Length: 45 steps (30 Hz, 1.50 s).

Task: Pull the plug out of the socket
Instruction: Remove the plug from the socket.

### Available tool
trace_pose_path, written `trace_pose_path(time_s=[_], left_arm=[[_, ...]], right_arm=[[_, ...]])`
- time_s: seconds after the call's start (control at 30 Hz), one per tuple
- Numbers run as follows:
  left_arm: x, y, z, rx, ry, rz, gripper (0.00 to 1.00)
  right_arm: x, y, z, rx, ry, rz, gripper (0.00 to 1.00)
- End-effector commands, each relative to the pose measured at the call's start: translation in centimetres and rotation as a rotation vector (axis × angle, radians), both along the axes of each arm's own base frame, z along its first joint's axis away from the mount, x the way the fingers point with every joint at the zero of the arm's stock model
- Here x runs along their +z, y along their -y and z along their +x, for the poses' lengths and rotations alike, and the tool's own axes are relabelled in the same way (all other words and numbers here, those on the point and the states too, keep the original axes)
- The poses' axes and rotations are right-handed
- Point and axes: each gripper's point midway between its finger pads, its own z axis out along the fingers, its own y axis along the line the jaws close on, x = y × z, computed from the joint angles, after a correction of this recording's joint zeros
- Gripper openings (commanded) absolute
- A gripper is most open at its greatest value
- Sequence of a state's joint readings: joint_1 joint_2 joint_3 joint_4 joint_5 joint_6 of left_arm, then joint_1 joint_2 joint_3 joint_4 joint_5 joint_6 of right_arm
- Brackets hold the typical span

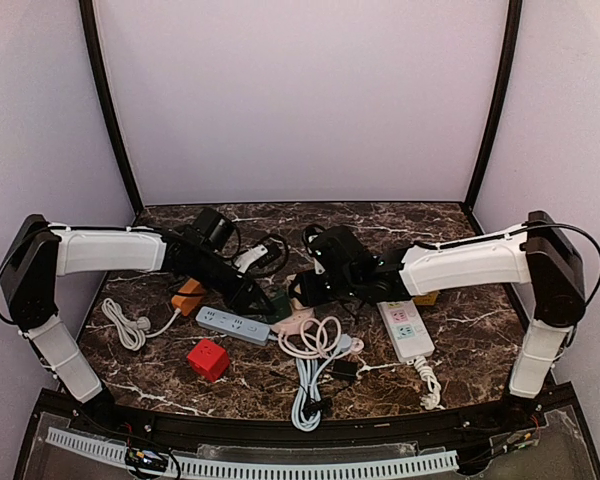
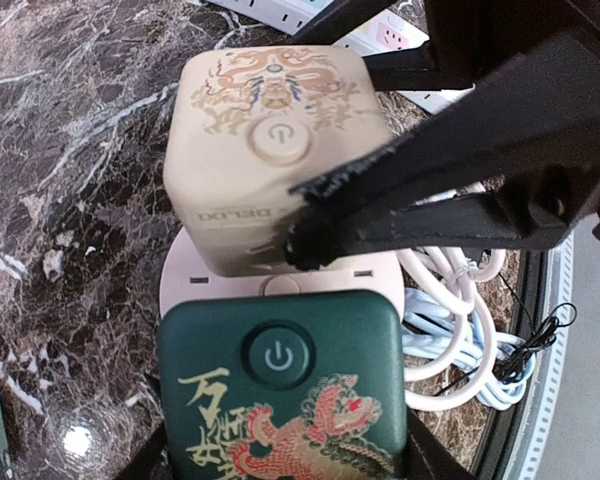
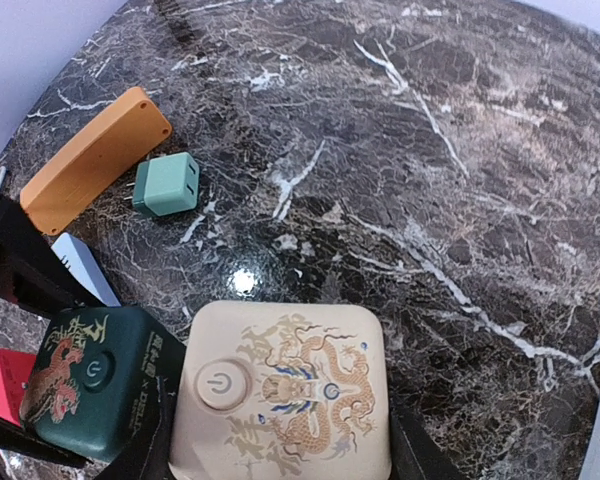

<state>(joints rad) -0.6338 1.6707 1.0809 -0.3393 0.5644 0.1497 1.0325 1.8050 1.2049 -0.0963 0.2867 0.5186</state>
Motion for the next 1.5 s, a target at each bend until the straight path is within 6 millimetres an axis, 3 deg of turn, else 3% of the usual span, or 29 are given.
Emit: trace_pose_path(time_s=[0.0,0.23,0.53,0.97,1.17,1.47], left_arm=[[-3.3,-2.8,-1.4,0.017,-0.020,0.217,0.00],[-3.7,-3.0,-1.4,0.017,0.005,0.267,0.01],[-2.5,-3.2,-0.1,0.088,-0.081,0.169,0.01],[-2.9,-4.1,1.1,0.157,-0.174,0.131,0.00],[-3.0,-4.3,1.0,0.150,-0.165,0.140,0.01],[-4.4,-4.7,-0.5,0.072,-0.044,0.302,0.01]], right_arm=[[1.1,1.2,2.5,-0.115,-0.129,0.127,0.00],[0.9,0.9,2.7,-0.101,-0.136,0.136,0.00],[1.5,1.1,1.7,-0.074,-0.042,0.106,0.00],[3.8,-2.9,-2.0,0.050,0.157,0.016,0.00],[4.5,-2.8,-1.3,0.025,0.163,-0.006,0.00],[5.0,-0.7,2.1,-0.090,0.067,0.064,0.00]])
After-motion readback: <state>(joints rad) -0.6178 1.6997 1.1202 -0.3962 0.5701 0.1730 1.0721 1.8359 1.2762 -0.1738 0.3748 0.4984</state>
